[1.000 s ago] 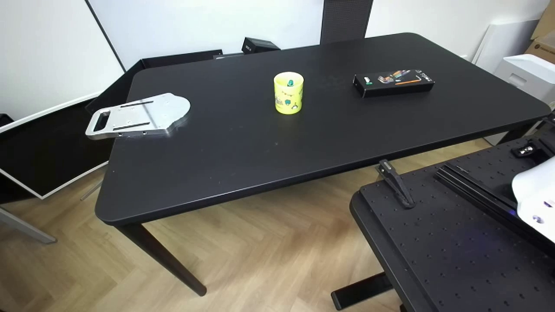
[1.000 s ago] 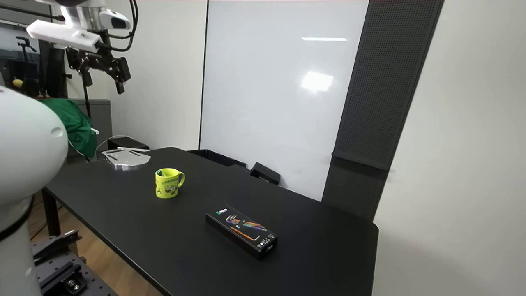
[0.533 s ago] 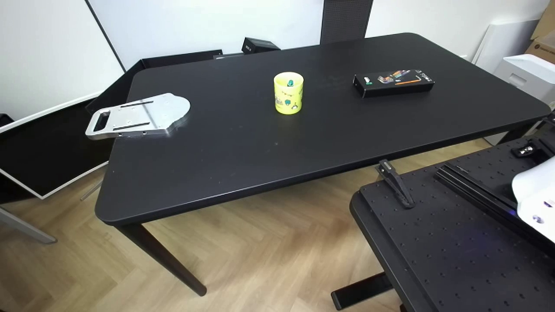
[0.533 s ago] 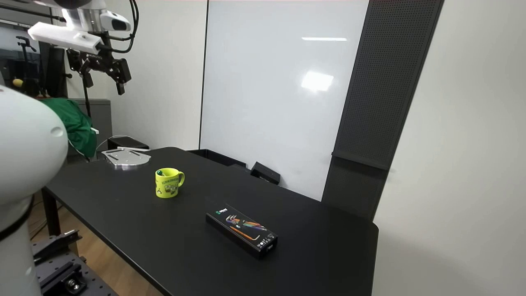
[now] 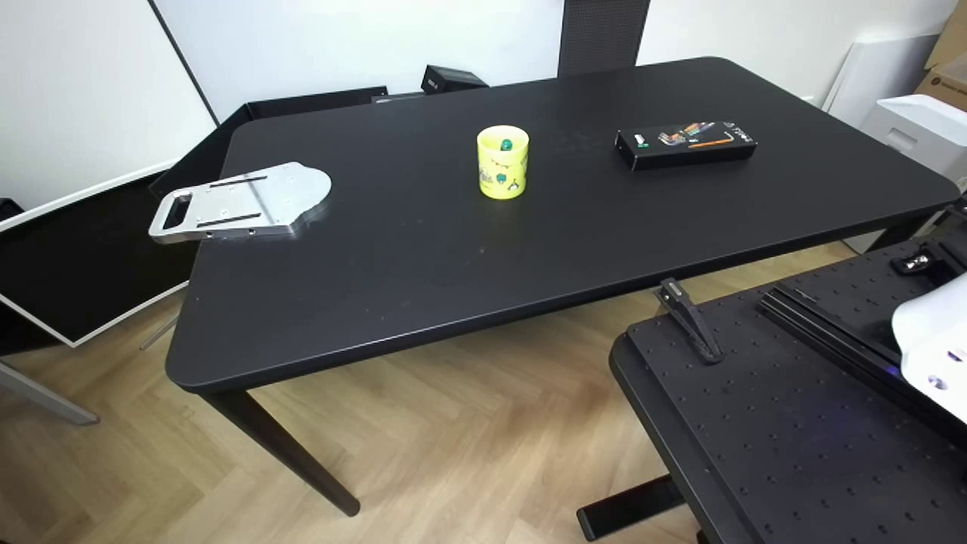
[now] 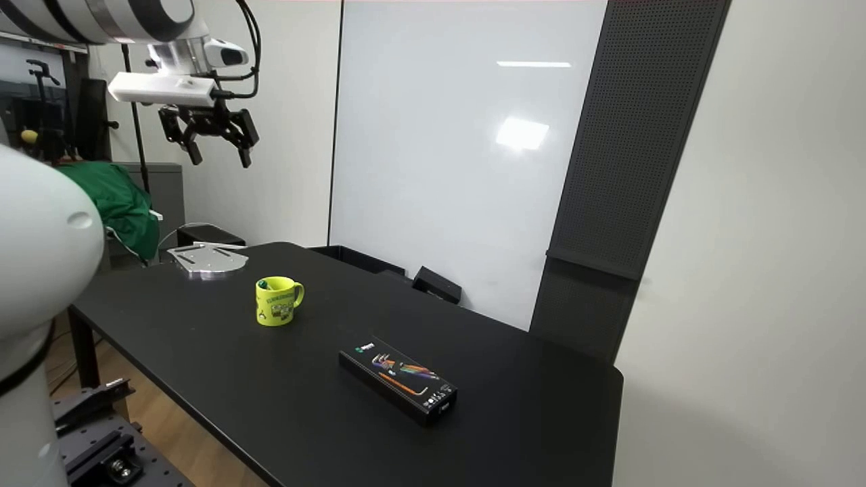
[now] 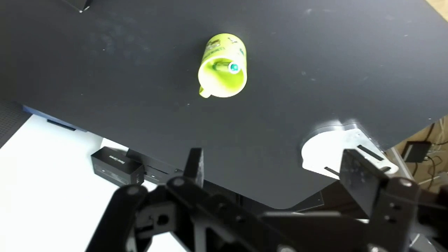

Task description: Get the marker from the yellow mug and place it on the table

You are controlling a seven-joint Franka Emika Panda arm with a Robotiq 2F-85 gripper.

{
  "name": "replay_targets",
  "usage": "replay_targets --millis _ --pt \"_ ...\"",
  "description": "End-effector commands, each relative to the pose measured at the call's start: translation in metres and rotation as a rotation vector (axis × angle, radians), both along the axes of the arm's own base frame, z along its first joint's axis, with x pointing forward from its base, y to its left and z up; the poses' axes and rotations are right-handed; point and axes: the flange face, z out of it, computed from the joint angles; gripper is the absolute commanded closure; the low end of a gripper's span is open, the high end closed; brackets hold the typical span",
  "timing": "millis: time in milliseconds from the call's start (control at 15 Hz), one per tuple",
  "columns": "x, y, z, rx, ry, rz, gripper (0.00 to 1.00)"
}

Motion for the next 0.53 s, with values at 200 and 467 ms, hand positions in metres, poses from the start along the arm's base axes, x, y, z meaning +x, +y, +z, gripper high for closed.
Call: replay_targets --millis 200,467 --pt "0.058 -0.022 -0.05 -0.081 -0.066 0.006 0.0" --pt "0.083 -0.022 -0.092 -0.078 -0.051 0.037 0.0"
